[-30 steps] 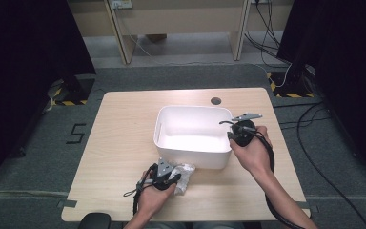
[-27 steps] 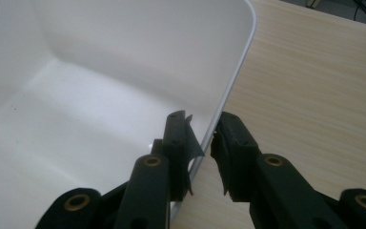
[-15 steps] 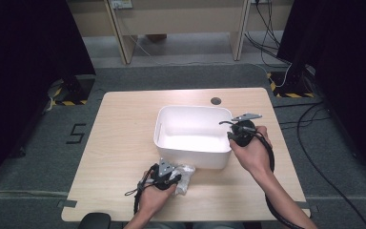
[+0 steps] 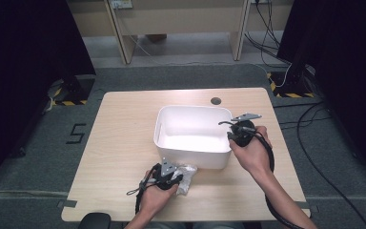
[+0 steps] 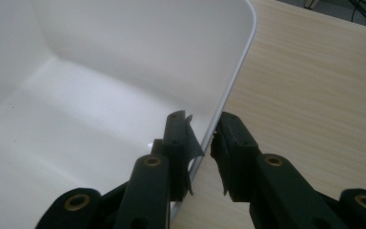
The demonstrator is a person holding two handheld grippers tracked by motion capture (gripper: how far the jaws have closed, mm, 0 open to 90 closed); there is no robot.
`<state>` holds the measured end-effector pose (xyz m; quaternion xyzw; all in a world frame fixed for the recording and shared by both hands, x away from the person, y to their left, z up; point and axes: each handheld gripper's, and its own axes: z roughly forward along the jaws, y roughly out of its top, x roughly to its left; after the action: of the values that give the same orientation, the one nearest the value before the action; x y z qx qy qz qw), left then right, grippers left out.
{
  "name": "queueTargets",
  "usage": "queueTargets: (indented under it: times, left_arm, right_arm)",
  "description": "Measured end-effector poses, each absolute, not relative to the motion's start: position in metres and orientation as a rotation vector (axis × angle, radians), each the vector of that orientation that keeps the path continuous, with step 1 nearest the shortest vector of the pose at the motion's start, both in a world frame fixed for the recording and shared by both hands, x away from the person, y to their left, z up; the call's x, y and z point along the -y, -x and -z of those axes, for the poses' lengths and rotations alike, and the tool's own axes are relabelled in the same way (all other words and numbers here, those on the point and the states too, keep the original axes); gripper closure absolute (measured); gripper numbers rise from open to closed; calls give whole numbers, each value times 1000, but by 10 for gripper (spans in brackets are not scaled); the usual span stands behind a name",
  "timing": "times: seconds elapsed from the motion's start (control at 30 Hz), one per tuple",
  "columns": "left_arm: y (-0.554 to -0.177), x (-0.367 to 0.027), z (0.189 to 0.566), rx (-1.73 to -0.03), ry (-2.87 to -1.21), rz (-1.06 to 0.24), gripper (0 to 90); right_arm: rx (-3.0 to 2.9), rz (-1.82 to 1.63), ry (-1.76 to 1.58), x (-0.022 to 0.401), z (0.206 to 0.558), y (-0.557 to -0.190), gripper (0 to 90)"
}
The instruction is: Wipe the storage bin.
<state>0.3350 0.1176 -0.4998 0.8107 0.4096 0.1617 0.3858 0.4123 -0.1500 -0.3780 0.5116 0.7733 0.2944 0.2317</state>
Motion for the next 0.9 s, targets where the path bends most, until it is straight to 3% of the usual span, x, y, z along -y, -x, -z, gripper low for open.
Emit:
queueTargets:
  times: [0.9]
  left_arm:
    - [-335, -101, 497, -998, -2078, -394, 755]
  right_arm:
    - [-2125, -808, -1408, 150, 378, -412, 751]
